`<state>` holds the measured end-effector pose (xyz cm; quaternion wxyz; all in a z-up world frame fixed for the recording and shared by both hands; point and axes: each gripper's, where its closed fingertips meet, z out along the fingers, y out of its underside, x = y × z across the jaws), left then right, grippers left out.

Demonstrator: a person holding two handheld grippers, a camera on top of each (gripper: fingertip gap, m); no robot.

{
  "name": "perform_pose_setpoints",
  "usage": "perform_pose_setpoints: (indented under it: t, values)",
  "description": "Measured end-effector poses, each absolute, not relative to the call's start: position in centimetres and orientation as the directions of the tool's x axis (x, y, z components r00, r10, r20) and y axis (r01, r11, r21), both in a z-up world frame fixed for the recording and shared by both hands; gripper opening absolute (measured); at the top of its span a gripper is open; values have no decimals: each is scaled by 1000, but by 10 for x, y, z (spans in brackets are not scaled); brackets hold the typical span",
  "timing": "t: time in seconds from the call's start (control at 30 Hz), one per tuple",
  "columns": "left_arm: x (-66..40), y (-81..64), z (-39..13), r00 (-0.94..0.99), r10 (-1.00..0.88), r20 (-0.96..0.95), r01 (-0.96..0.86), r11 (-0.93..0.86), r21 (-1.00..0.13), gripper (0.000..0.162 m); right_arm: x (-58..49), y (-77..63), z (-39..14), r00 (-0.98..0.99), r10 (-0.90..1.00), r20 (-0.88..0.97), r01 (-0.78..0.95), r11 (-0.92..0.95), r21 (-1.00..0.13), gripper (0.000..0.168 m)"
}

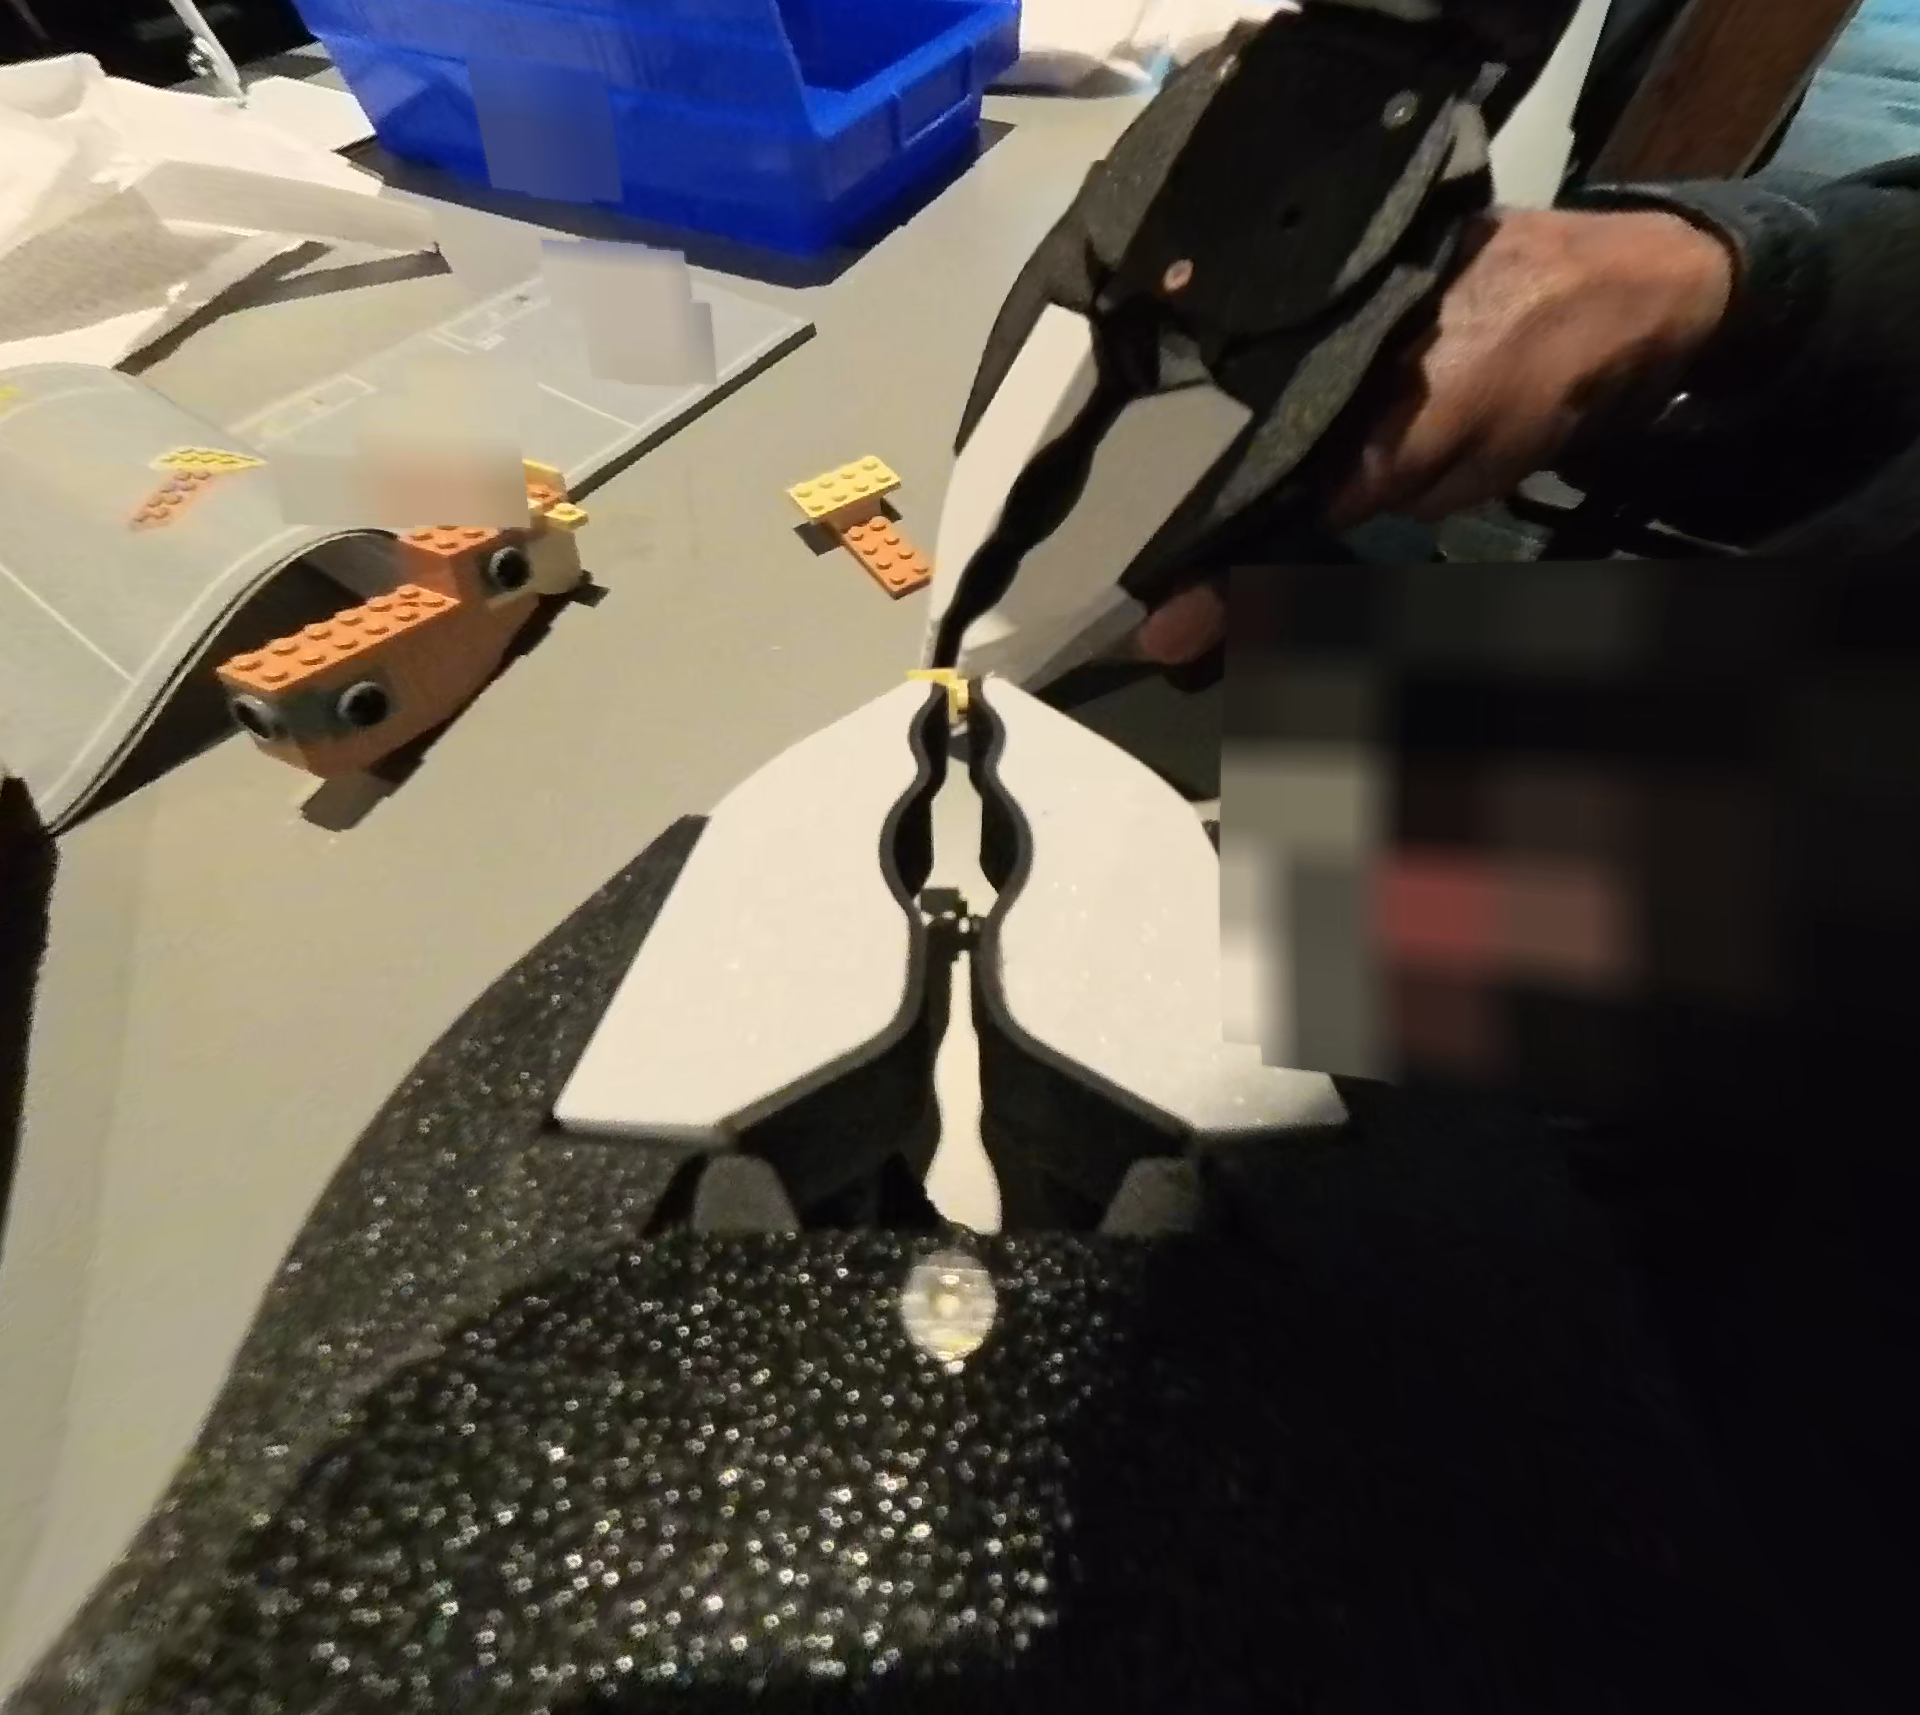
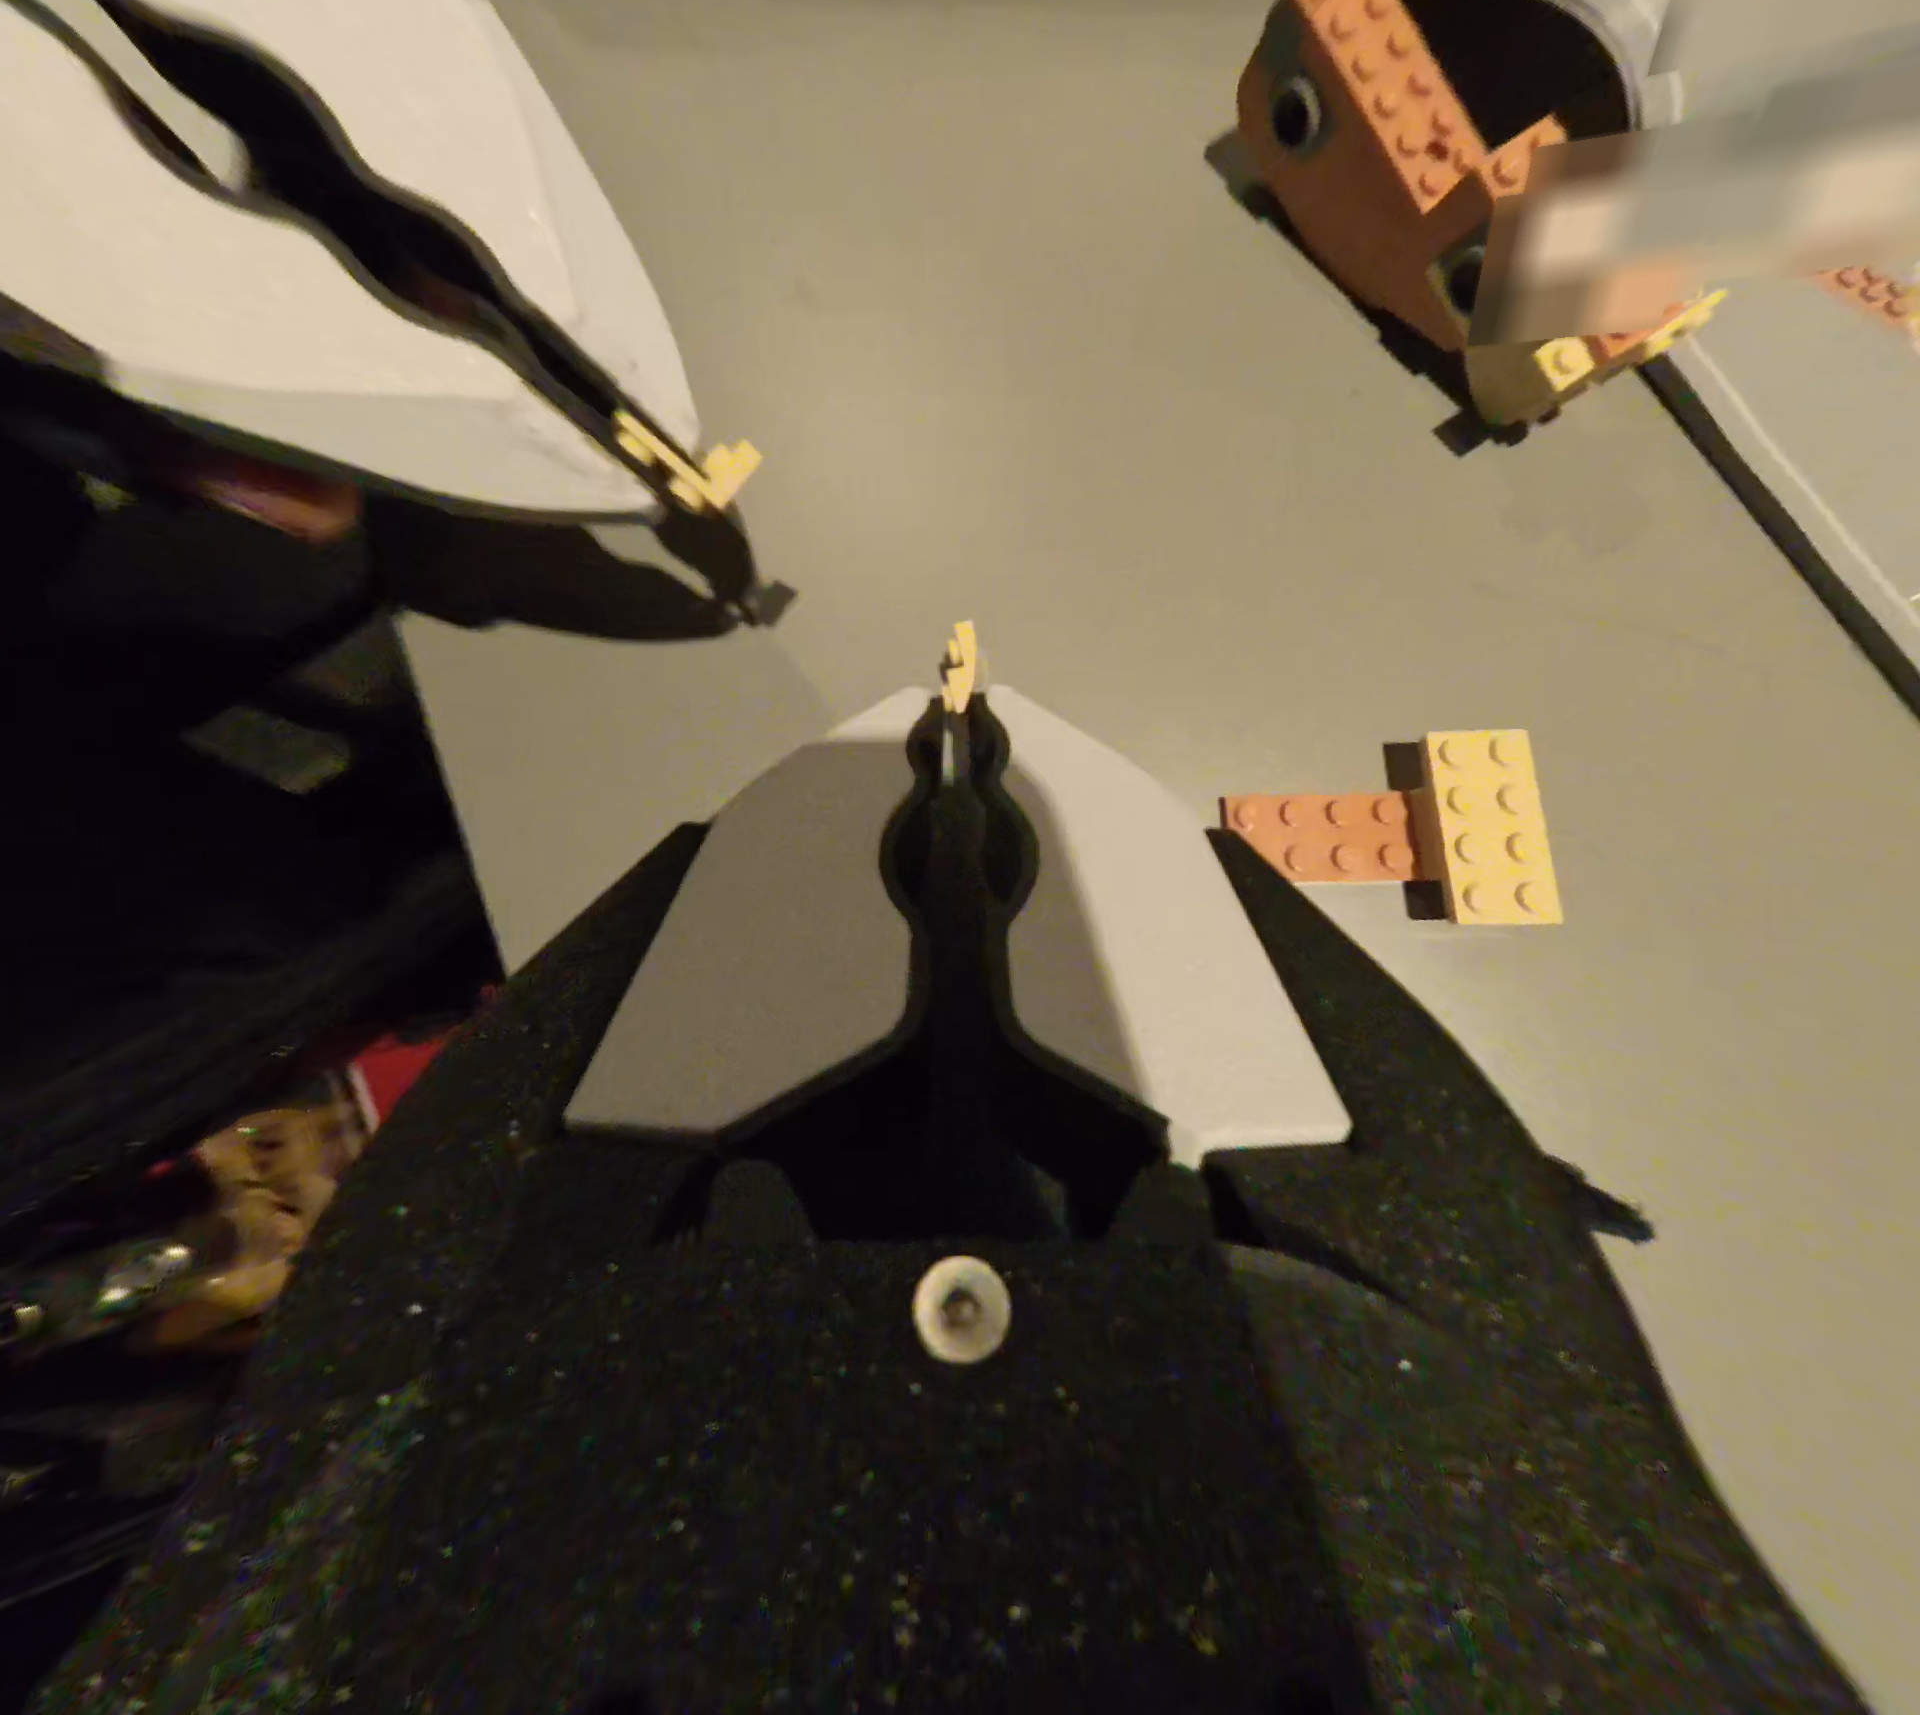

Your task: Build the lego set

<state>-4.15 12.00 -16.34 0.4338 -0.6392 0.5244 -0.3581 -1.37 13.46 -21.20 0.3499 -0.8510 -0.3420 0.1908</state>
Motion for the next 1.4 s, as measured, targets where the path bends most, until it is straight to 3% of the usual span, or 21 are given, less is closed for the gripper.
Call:
perform_pose_setpoints:
  t: [0.23, 0.4, 0.57, 0.7, 0.9, 1.4]
  values:
    - [-37, 120, -158, 163, -985, -61, -338, 2, -941, 3, -24, 129, -180, 626, 716, -309, 207, -534, -820, 4]
    - [-36, 116, -158, 111, -942, -316, -391, 251, -885, 2, -26, 121, -174, 540, 712, -448, 139, -600, -788, 4]
    - [-39, 114, -166, -10, -729, -684, -534, 583, -613, 3, -27, 117, -175, 512, 692, -508, 125, -645, -754, 4]
    - [-35, 108, -173, -122, -565, -816, -558, 719, -414, 2, -29, 116, -178, 531, 694, -485, 151, -641, -752, 4]
    - [-33, 112, -180, -224, -435, -872, -584, 776, -237, 3, -27, 116, -180, 569, 704, -424, 189, -614, -766, 4]
    - [-21, 106, -194, -408, -233, -883, -462, 887, -20, 2, -19, 110, -186, 582, 730, -358, 270, -588, -762, 4]
